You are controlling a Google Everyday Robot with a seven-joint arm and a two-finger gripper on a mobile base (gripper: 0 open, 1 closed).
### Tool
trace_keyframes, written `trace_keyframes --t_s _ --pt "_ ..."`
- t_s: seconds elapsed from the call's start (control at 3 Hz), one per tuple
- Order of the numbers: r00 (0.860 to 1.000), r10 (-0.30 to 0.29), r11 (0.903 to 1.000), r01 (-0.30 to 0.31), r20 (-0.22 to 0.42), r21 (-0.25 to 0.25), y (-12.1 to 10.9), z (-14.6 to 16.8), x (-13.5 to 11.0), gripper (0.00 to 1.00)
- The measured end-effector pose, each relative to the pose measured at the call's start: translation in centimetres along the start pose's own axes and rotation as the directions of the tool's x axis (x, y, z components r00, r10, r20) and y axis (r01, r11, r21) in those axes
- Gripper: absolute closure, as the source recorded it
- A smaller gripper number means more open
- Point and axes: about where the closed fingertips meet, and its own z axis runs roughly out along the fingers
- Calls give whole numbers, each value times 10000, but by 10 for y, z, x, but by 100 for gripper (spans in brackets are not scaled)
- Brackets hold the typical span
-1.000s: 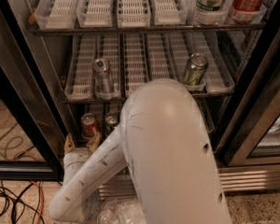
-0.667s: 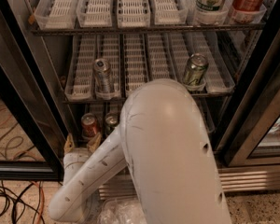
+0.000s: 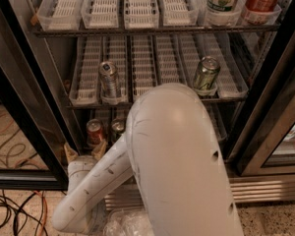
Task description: Pick coke can from bottom shelf of fridge
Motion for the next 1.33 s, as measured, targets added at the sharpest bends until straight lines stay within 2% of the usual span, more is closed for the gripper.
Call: trace_keyframes --t_s 0.33,0.67,1.33 --pt "10000 -9 10000 9 3 13 0 -2 0 20" --pt "9999 -112 9996 111 61 258 -7 0 0 31" --pt "9992 -330 9966 314 205 767 -17 -1 -8 35"
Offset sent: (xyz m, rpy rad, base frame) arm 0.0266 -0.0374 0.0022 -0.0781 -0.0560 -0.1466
